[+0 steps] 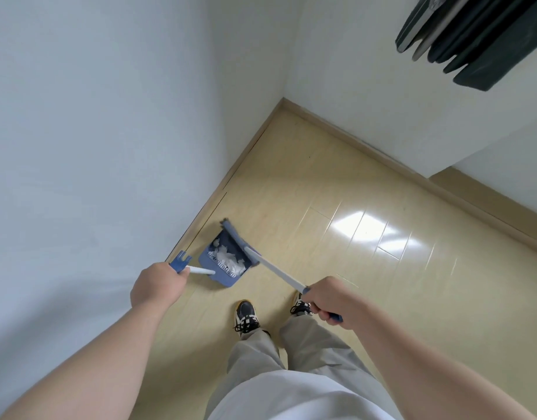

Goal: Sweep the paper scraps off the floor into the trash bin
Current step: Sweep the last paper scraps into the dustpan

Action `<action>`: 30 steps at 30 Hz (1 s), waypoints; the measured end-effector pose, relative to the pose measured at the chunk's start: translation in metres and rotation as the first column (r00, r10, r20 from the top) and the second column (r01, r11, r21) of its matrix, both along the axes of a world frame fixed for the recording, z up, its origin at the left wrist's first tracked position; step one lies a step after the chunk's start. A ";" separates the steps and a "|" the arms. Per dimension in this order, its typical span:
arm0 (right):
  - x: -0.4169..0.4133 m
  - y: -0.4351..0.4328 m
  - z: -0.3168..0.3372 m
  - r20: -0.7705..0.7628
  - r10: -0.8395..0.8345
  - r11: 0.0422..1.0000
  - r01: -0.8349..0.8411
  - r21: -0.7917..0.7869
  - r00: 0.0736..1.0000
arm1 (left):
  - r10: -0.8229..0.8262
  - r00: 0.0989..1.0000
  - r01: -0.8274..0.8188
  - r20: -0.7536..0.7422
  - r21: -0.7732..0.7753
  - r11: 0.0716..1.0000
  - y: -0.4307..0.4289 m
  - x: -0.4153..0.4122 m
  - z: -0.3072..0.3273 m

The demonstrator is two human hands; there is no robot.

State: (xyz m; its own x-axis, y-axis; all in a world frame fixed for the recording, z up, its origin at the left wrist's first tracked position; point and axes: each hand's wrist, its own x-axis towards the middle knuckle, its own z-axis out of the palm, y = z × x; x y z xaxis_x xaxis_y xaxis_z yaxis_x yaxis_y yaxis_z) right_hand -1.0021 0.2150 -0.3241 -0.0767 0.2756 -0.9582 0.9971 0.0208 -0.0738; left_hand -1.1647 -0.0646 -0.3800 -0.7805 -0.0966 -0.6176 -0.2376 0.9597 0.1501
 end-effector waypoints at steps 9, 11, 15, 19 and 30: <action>0.044 0.006 0.039 -0.099 -0.351 0.935 0.353 0.010 0.931 | 0.047 0.999 -0.046 -0.010 0.082 0.996 -0.001 0.009 0.009; 0.052 0.012 0.049 -0.142 -0.440 0.895 0.446 0.006 0.887 | 0.029 0.999 -0.026 -0.021 0.098 0.995 0.007 0.012 0.013; 0.065 0.025 0.066 -0.227 -0.531 0.831 0.554 0.050 0.817 | -0.065 0.997 0.068 -0.029 0.130 0.989 0.038 0.022 0.029; 0.093 0.037 0.077 -0.307 -0.635 0.728 0.682 0.067 0.709 | -0.163 0.984 0.173 -0.069 0.160 0.972 0.074 0.027 0.052; 0.221 0.059 0.112 -0.465 -0.794 0.449 0.894 -0.015 0.391 | -0.360 0.906 0.407 -0.222 0.229 0.884 0.152 0.085 0.108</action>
State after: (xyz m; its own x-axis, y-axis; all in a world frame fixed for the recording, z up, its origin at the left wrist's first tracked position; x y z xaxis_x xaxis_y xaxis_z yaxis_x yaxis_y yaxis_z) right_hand -0.7808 0.2744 -0.2120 0.0052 0.5771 -0.8167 0.3925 -0.7523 -0.5291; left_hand -1.0801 0.0872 -0.2717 -0.8172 0.3792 -0.4340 0.1926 0.8894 0.4145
